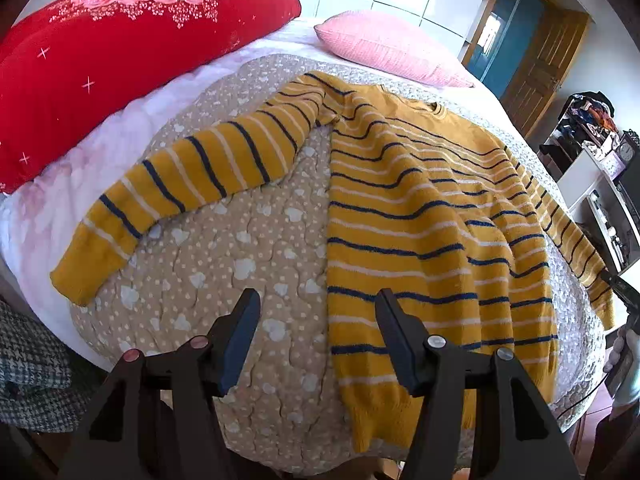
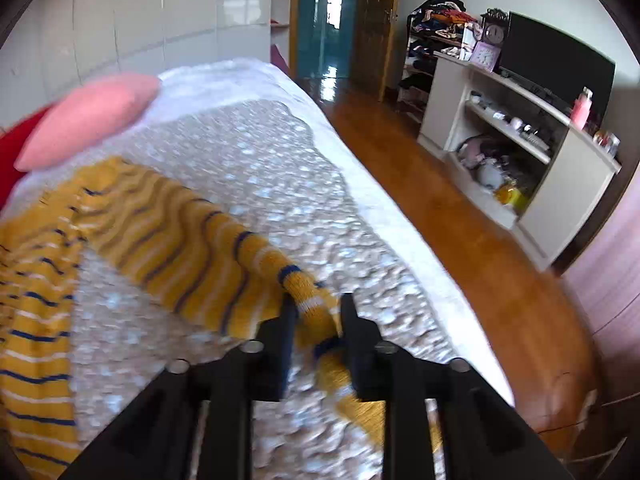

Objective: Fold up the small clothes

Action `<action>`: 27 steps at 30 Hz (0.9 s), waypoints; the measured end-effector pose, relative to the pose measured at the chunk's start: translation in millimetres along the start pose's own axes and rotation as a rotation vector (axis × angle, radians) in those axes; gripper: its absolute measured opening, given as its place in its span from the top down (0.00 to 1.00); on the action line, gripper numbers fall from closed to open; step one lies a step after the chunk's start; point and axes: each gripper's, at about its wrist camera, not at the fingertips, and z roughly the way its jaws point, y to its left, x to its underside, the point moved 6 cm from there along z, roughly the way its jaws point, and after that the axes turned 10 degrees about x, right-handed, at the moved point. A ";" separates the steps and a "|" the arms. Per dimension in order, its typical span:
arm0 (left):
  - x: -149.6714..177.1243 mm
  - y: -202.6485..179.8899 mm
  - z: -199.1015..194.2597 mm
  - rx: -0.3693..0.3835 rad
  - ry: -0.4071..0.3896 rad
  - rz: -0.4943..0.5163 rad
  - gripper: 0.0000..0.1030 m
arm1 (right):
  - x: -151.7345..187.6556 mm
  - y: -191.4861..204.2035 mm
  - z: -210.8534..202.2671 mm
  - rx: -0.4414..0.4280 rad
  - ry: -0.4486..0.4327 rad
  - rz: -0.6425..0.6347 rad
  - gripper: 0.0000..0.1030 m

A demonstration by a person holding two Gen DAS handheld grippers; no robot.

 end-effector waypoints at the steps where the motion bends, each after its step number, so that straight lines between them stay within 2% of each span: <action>1: 0.5 0.5 2.1 0.005 0.006 -0.003 0.43 | 0.2 0.4 -5.0 -0.017 -0.018 -0.002 0.52; 2: 1.1 0.7 4.9 0.015 0.014 -0.008 0.43 | -2.2 4.1 -7.4 -0.023 -0.029 -0.007 0.41; 5: 5.3 -3.1 12.9 0.045 0.035 -0.011 0.43 | 7.6 14.8 -24.5 -0.108 -0.056 -0.030 0.40; 6: 7.3 -4.3 16.1 0.047 0.043 -0.010 0.43 | 21.8 25.9 -33.0 -0.173 -0.044 -0.045 0.40; 8: 12.3 -7.5 24.6 0.054 0.064 -0.011 0.43 | 34.1 46.2 -39.6 -0.263 -0.010 -0.067 0.40; 12: 20.8 -12.0 32.2 0.080 0.093 -0.019 0.43 | 64.4 79.5 -34.6 -0.481 0.131 -0.090 0.40; 15: 22.3 -17.9 32.1 0.088 0.092 -0.005 0.43 | 82.0 89.2 -29.8 -0.556 0.198 -0.098 0.40; 18: 23.4 -23.6 37.2 0.114 0.100 -0.015 0.43 | 91.1 91.7 -33.6 -0.566 0.199 -0.116 0.40; 20: 25.2 -26.8 42.9 0.102 0.102 -0.017 0.43 | 96.1 92.8 -41.1 -0.572 0.193 -0.126 0.40; 22: 24.9 -30.6 46.2 0.072 0.094 0.003 0.53 | 102.9 99.6 -49.2 -0.578 0.193 -0.135 0.39; 24: 23.7 -31.1 46.5 0.002 0.089 0.031 0.86 | 106.6 101.2 -50.2 -0.583 0.185 -0.150 0.39; 25: 22.5 -31.2 45.5 0.007 0.086 0.032 0.92 | 103.1 102.5 -48.5 -0.586 0.182 -0.157 0.39; 26: 20.8 -29.3 43.0 0.028 0.085 0.010 0.92 | 100.4 101.4 -44.8 -0.589 0.180 -0.171 0.40; 27: 18.8 -25.9 39.8 0.025 0.079 -0.009 0.93 | 111.9 108.6 -50.0 -0.590 0.175 -0.181 0.51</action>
